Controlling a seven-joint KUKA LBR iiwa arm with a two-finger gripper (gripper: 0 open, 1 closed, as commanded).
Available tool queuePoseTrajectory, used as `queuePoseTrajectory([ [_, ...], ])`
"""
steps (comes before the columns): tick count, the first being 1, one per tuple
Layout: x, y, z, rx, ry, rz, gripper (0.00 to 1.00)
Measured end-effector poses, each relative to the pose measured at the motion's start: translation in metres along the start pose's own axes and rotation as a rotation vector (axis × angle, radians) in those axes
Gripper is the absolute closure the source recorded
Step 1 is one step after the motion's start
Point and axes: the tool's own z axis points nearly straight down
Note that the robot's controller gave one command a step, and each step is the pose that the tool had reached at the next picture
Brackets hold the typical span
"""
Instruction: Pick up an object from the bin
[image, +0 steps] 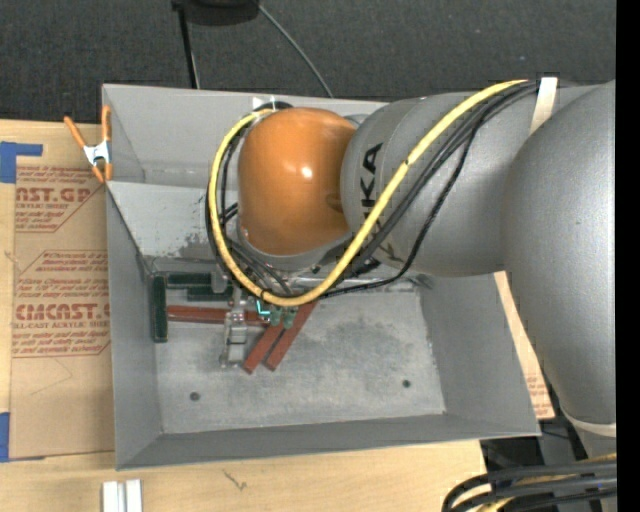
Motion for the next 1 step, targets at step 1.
queuePoseTrajectory([
  [1, -0.0018, -0.001, -0.0047, -0.001, -0.007, 0.002, 0.0],
])
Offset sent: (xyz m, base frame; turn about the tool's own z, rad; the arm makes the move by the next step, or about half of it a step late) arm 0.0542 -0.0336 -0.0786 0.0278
